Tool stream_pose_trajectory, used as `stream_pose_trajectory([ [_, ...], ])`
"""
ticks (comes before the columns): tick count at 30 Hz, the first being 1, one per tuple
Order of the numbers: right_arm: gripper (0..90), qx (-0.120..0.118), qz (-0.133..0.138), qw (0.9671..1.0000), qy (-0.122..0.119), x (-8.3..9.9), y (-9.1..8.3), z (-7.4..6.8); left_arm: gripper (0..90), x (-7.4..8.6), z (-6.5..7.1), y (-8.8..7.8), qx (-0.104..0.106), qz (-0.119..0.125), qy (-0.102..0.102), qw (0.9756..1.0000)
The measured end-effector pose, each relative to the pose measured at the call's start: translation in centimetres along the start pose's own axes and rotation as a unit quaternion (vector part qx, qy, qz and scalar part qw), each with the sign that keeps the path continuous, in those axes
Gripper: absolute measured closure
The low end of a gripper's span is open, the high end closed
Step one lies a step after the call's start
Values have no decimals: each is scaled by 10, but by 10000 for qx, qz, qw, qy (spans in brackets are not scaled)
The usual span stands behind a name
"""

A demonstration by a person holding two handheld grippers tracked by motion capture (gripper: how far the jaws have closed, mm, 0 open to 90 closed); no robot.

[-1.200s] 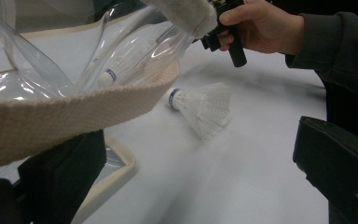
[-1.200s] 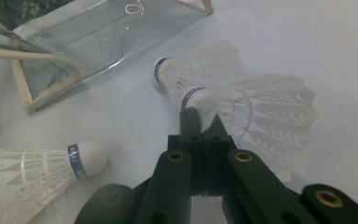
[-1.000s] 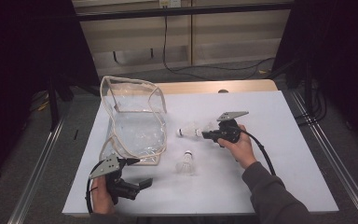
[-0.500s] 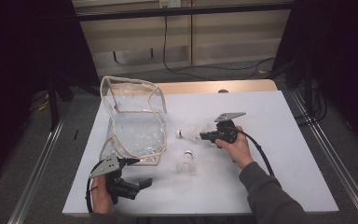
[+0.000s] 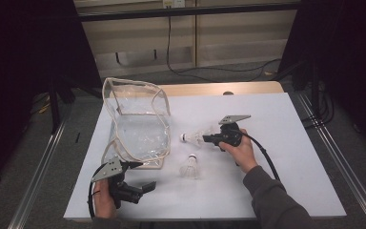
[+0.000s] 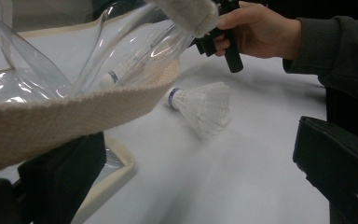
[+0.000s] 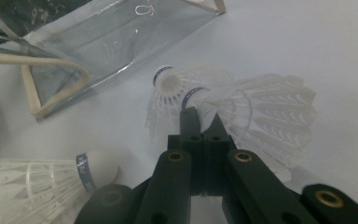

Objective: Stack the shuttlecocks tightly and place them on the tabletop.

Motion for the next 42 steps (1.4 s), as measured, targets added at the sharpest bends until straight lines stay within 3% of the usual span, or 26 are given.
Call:
stream_pose_trajectory([
  [14,897,3,10,10000,27,-2,0,3,27,0,0,1,17,-19,3,10000],
  [42,896,-76,-36,10000,-35,-3,10,-7,27,1,0,1,35,-43,24,10000],
])
Point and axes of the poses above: each handheld gripper's, and its own axes: y roughly forward along the jaws, x roughly out of its underside, z roughly to its right, the point moved 2 cm from there along y, roughly forward along the jaws, and after that the axes turned 15 degrees about y, right-handed, at the moved point
